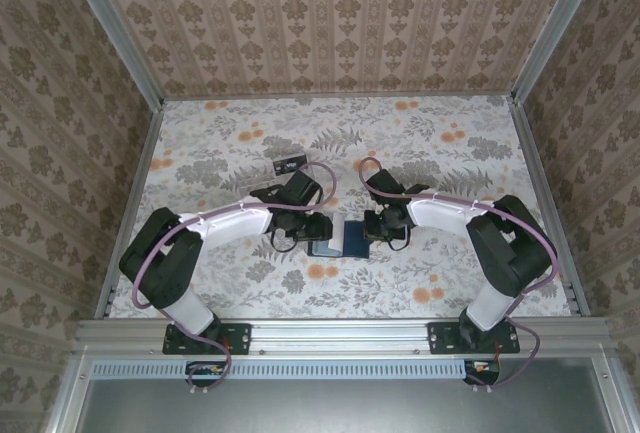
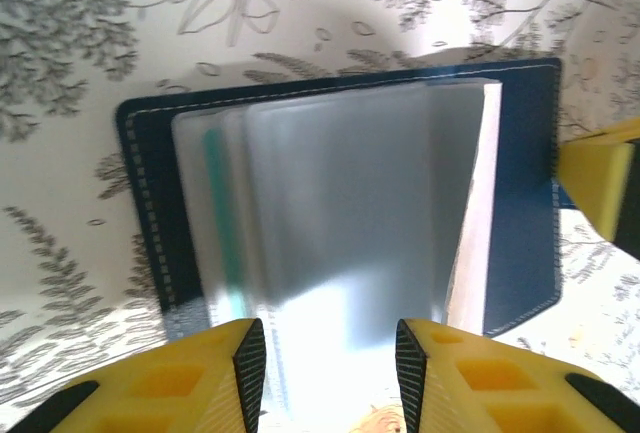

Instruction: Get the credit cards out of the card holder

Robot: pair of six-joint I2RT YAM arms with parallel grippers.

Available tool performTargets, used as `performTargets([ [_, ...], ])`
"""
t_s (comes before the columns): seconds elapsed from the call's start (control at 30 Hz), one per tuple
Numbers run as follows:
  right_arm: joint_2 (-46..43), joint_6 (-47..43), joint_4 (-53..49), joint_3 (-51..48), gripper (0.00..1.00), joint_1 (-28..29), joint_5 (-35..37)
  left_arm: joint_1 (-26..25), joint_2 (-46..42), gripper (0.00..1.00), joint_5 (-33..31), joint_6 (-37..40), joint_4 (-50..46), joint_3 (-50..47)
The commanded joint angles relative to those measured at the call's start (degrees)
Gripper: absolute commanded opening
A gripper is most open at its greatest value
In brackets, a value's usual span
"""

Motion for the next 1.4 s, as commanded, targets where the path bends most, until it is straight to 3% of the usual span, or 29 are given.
performTargets([
  [0.0, 1.20, -0.58, -0.43, 1.21, 0.13, 0.33, -0.95, -0.38, -1.62, 0.42, -3.11, -0.20, -2.59, 1.16],
  [0.27, 1.51, -0.67, -0.60, 1.49, 0.13, 0.33, -1.04, -0.39, 0.43, 0.41, 2.68, 0.37, 2.05, 0.40],
  [0.8, 1.21, -0.63, -0.91, 1.31, 0.13, 0.33, -1.02, -0.29, 2.53, 0.41, 0.28, 0.09, 0.47, -0.32],
  [1.17, 1.04, -0.50, -0.78, 1.28, 0.13, 0.50, -1.02, -0.38, 4.28, 0.41, 2.70, -0.24, 1.91, -0.23],
  [1.37, 1.07, -0.36, -0.69, 1.26, 0.13, 0.51, -1.03, -0.66, 2.97, 0.43, 7.78, 0.12, 7.19, -1.00],
])
